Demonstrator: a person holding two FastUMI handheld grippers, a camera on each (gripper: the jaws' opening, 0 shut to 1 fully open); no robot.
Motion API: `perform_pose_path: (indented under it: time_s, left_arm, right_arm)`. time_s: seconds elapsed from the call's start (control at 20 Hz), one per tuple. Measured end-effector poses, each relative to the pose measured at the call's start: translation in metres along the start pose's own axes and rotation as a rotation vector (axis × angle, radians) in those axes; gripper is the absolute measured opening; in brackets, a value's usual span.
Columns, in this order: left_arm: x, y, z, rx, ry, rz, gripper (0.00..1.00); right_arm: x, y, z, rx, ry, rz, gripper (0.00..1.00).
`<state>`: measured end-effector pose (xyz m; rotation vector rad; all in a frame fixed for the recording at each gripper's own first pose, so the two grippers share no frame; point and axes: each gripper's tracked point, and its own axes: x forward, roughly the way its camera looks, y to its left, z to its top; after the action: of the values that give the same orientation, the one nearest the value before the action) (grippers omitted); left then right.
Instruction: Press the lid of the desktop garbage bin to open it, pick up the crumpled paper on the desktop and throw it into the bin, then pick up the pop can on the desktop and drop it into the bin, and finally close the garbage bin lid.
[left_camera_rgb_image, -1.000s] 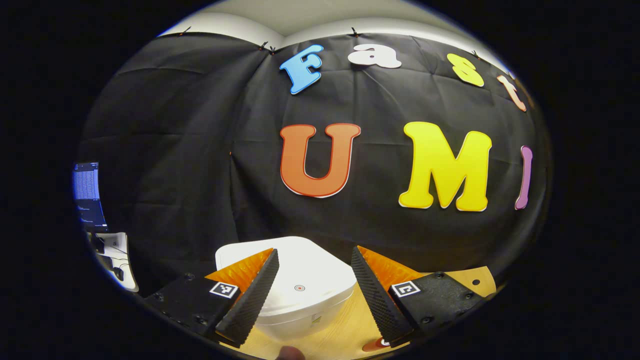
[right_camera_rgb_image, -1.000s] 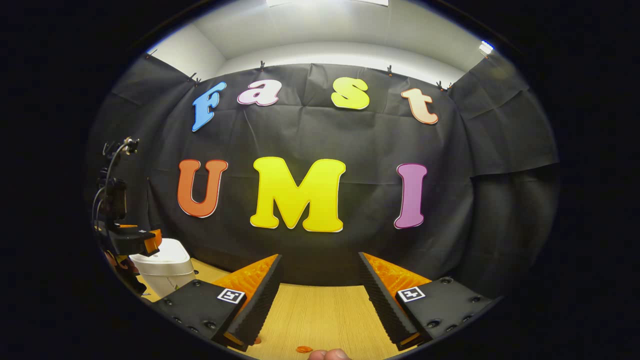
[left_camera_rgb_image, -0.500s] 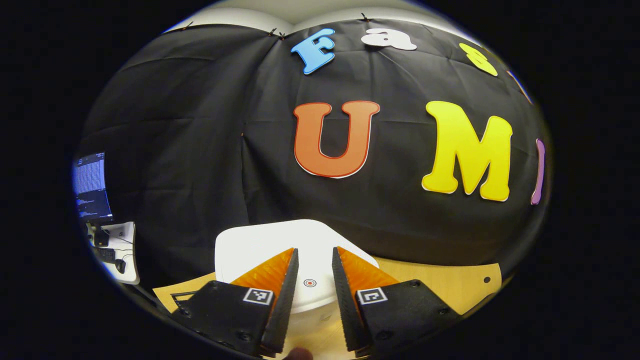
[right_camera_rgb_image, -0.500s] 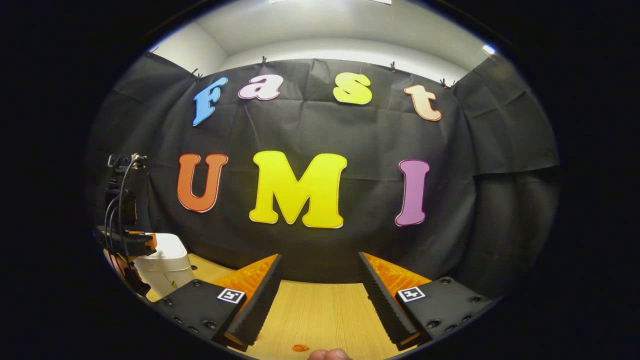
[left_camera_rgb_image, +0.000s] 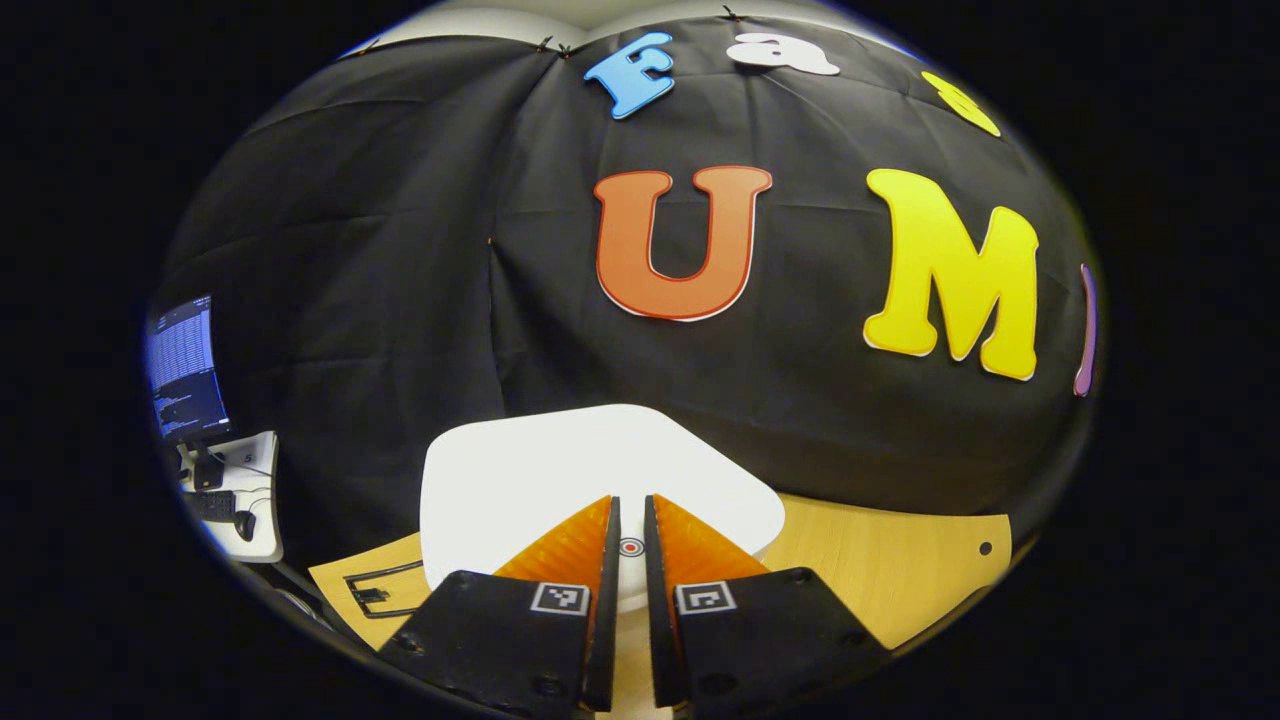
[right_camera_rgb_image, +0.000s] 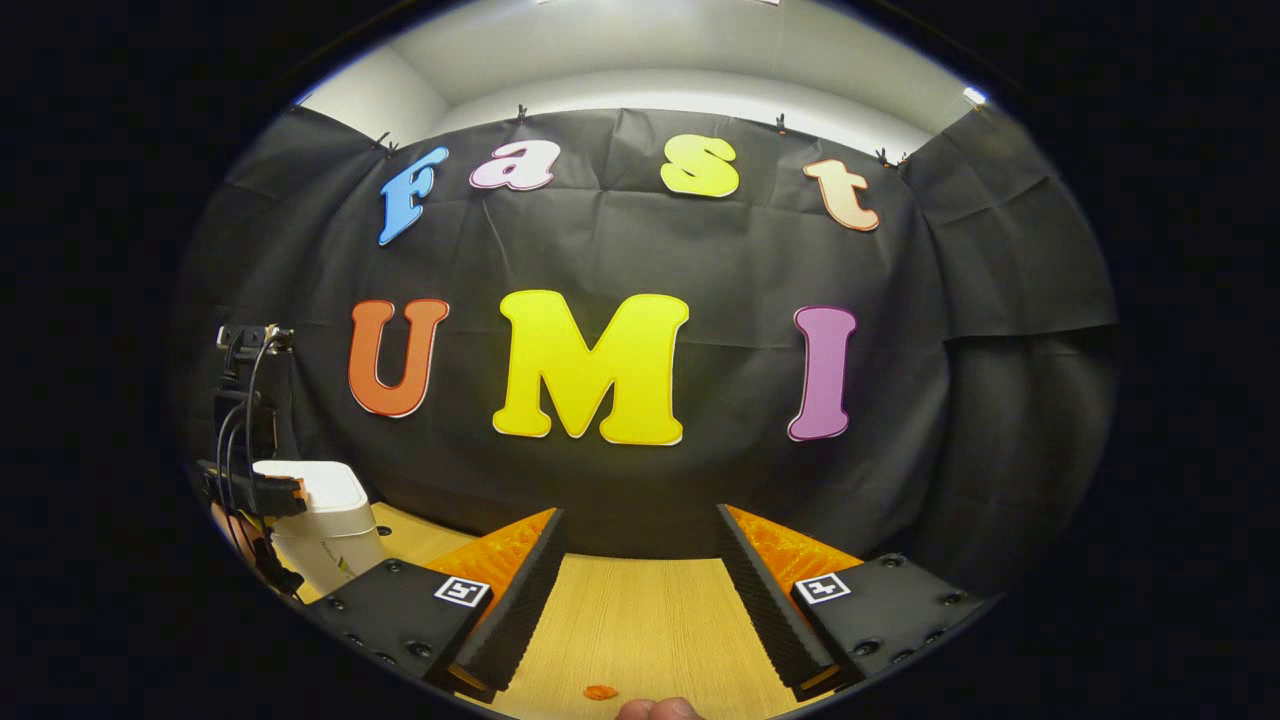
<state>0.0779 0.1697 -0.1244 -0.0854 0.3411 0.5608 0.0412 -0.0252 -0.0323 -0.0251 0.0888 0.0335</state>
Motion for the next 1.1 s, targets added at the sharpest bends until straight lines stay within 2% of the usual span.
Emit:
perform_pose_path:
  time_s: [0.05, 0.1, 0.25, 0.45, 0.6, 0.8, 0.85, 0.9, 1.0, 1.05, 1.1]
  left_arm:
    - [0.001, 0.0, -0.002, 0.026, 0.003, 0.01, 0.13]
    - [0.001, 0.001, -0.004, 0.057, 0.008, 0.016, 0.12]
    - [-0.001, 0.001, -0.003, -0.004, 0.025, 0.002, 0.08]
    - [-0.003, 0.002, 0.012, 0.04, -0.04, -0.013, 0.07]
    - [-0.009, 0.002, 0.032, 0.03, -0.082, -0.033, 0.09]
    - [-0.018, -0.002, 0.072, 0.099, -0.18, -0.072, 0.29]
    - [-0.021, -0.003, 0.078, 0.109, -0.199, -0.073, 0.38]
    - [-0.022, -0.004, 0.085, 0.118, -0.216, -0.076, 0.55]
    - [-0.024, -0.01, 0.095, 0.129, -0.242, -0.106, 0.65]
    - [-0.026, -0.013, 0.1, 0.133, -0.255, -0.12, 0.73]
    - [-0.03, -0.012, 0.105, 0.138, -0.271, -0.125, 0.87]
  right_arm:
    - [0.001, 0.001, -0.001, 0.001, 0.0, 0.0, 0.94]
    - [0.001, 0.003, -0.003, 0.005, 0.002, 0.001, 0.94]
    - [-0.002, 0.009, -0.012, 0.018, 0.021, 0.012, 0.94]
    - [-0.002, 0.005, -0.01, 0.029, 0.014, 0.002, 0.94]
    - [-0.001, -0.001, -0.005, 0.038, -0.002, -0.013, 0.94]
    - [-0.007, -0.01, -0.003, 0.043, -0.011, -0.039, 0.93]
    - [-0.007, -0.011, -0.002, 0.044, -0.012, -0.045, 0.93]
    - [-0.008, -0.011, 0.0, 0.044, -0.017, -0.05, 0.93]
    - [-0.009, -0.012, 0.002, 0.048, -0.022, -0.053, 0.93]
    - [-0.009, -0.01, 0.002, 0.05, -0.024, -0.05, 0.93]
    - [-0.01, -0.008, 0.004, 0.048, -0.027, -0.049, 0.94]
